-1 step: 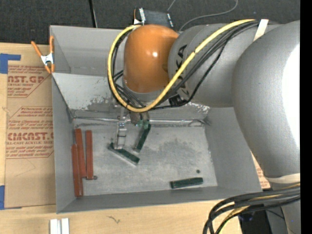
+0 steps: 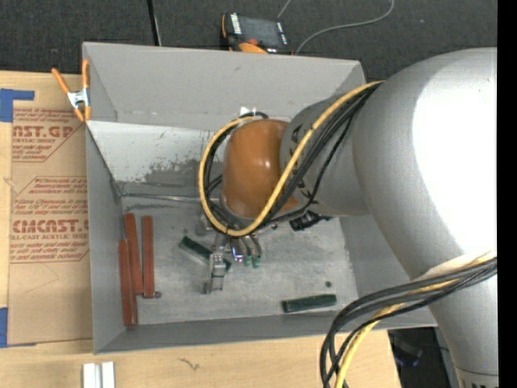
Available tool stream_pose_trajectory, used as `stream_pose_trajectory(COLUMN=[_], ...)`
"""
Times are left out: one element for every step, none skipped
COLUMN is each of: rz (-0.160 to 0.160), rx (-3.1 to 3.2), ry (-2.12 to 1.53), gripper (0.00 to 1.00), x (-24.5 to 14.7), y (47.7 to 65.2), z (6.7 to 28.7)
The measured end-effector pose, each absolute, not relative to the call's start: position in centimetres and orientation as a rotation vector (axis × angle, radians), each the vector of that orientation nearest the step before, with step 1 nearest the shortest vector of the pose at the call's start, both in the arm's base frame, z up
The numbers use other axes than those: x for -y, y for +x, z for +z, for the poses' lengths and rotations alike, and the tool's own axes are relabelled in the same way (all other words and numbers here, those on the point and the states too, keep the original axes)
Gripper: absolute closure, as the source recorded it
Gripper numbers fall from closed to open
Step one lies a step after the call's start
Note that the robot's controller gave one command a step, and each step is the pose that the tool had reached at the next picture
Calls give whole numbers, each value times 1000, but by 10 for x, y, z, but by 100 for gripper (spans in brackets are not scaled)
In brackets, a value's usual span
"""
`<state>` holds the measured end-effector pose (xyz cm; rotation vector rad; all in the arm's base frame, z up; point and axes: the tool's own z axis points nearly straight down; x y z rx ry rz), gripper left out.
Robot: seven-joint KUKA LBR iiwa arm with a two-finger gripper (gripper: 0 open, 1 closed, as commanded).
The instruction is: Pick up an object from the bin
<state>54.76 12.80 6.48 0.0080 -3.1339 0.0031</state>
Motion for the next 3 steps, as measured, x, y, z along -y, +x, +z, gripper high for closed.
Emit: stream_pose_trajectory(rz=[-3,-4,-7], rx=[3142,3139,3132], ry=[9,288,333], gripper=[100,100,100], x=[-130,-170,-228], y=[551,580,579], z=[70,201,244])
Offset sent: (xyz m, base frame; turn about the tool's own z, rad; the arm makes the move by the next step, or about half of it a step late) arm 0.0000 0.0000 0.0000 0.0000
